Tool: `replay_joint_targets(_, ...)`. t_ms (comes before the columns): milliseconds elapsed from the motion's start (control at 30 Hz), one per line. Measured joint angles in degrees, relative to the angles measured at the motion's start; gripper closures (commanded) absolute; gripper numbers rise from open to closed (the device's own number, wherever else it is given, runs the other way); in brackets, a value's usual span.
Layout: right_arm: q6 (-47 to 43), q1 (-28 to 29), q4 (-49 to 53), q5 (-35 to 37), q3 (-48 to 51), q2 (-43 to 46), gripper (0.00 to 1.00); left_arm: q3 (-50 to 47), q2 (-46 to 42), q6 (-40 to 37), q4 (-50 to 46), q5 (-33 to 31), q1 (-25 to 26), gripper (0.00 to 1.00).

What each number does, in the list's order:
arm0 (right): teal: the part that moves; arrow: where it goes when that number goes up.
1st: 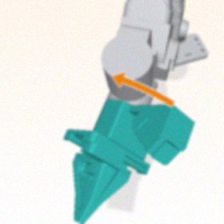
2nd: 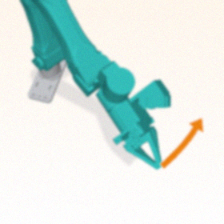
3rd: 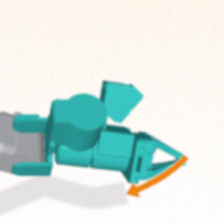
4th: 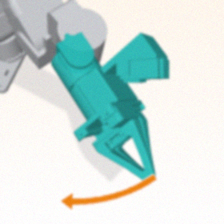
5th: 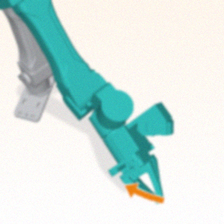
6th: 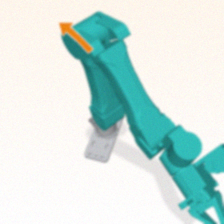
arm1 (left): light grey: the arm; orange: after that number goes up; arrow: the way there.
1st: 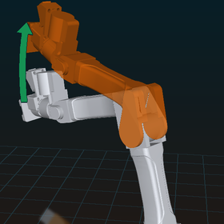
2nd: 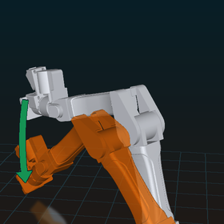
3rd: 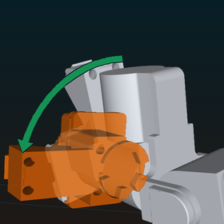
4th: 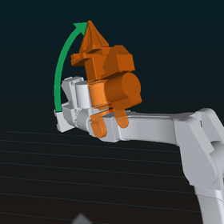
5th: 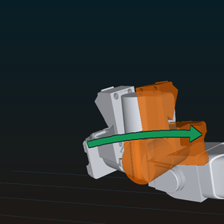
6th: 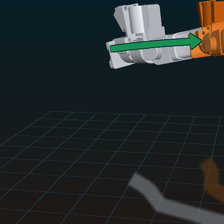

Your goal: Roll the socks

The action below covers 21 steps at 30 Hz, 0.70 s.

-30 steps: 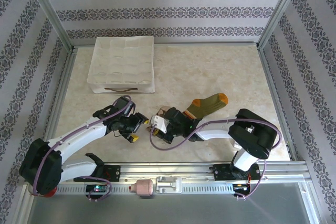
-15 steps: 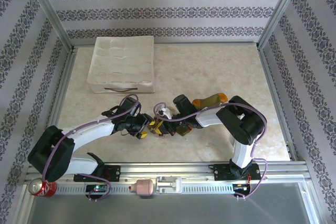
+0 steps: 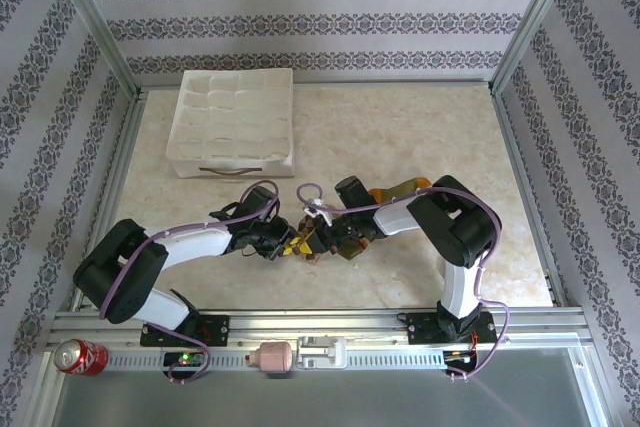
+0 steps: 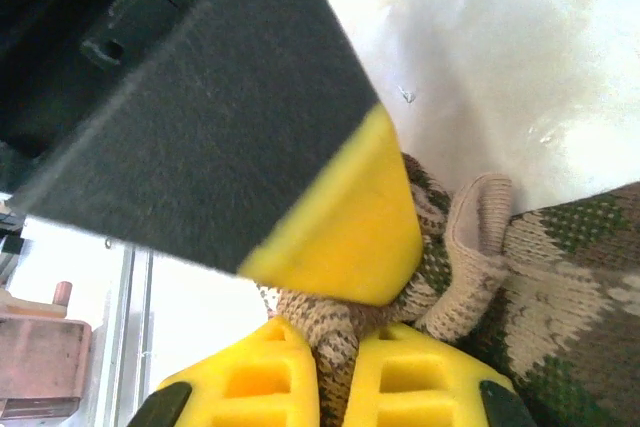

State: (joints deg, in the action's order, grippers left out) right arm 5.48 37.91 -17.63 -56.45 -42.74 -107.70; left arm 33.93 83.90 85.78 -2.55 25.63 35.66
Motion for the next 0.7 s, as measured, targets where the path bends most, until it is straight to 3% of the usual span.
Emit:
replay_joint_targets(133, -2.71, 1.18, 3.58, 5.11, 0.17, 3.02, 0.64, 0.96, -0.17, -0.28, -2.32, 0.13, 0.17, 1.0)
replay_joint_targets(233, -6.01, 4.15, 4.72, 14.64, 3.21, 9.81, 0.52, 2.21, -0.15, -0.68, -5.77, 0.5, 0.7, 1.0)
replay_joint_targets(467, -13.29, 16.41, 4.35, 41.03, 10.4, 27.82, 0.43, 6.01, 0.76, -1.75, -14.64, 1.18, 1.46, 1.0)
replay_joint_targets(700, -18.97, 31.65, 5.03, 63.98, 10.71, 25.86, 0.42, 9.44, 2.82, -2.69, -19.47, 1.18, 1.46, 1.0)
